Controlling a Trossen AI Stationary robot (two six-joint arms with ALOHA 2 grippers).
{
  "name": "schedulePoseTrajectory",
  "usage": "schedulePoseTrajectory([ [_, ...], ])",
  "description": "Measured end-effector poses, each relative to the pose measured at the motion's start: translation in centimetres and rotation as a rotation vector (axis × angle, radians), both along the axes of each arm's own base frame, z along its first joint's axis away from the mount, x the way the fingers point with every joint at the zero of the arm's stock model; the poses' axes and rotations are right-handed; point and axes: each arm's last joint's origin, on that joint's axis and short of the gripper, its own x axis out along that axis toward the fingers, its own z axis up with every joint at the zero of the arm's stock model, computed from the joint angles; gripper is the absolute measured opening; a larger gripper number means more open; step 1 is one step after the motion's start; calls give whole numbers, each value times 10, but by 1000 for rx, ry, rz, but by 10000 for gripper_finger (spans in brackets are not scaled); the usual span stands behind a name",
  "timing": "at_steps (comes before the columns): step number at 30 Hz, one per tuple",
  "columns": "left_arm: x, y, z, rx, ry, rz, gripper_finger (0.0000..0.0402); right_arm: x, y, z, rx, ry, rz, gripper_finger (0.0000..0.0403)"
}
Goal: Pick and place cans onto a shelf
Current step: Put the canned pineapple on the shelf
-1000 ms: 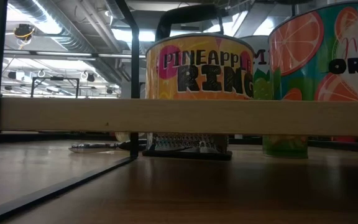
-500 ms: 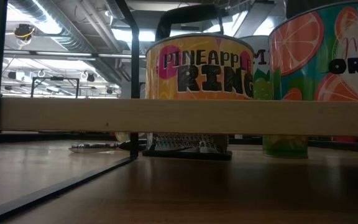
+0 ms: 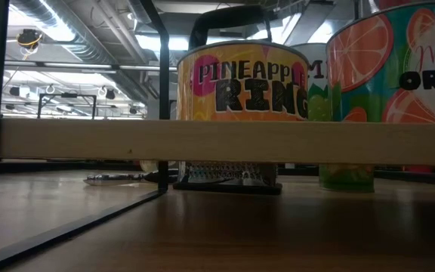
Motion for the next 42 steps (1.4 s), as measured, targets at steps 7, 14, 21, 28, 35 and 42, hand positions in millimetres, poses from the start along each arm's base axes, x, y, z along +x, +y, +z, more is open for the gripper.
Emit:
schedulePoseTrajectory([
  [7, 0, 0, 0, 0, 0, 0, 63, -12, -8, -7, -112, 102, -209, 0],
  [14, 0, 0, 0, -9, 3, 7, 63, -13, 11, -17, -213, 55, -314, 0],
  [21, 0, 0, 0, -36, 13, 25, 63, -10, 33, -38, -294, 79, -328, 0],
  [28, 0, 0, 0, -37, 13, 24, 63, -4, 43, -54, -321, 124, -344, 0],
  [35, 0, 0, 0, -37, 13, 23, 63, 0, 47, -62, -345, 145, -341, 0],
  [42, 0, 0, 0, -37, 13, 23, 63, -1, 49, -63, -312, 185, -306, 2],
])
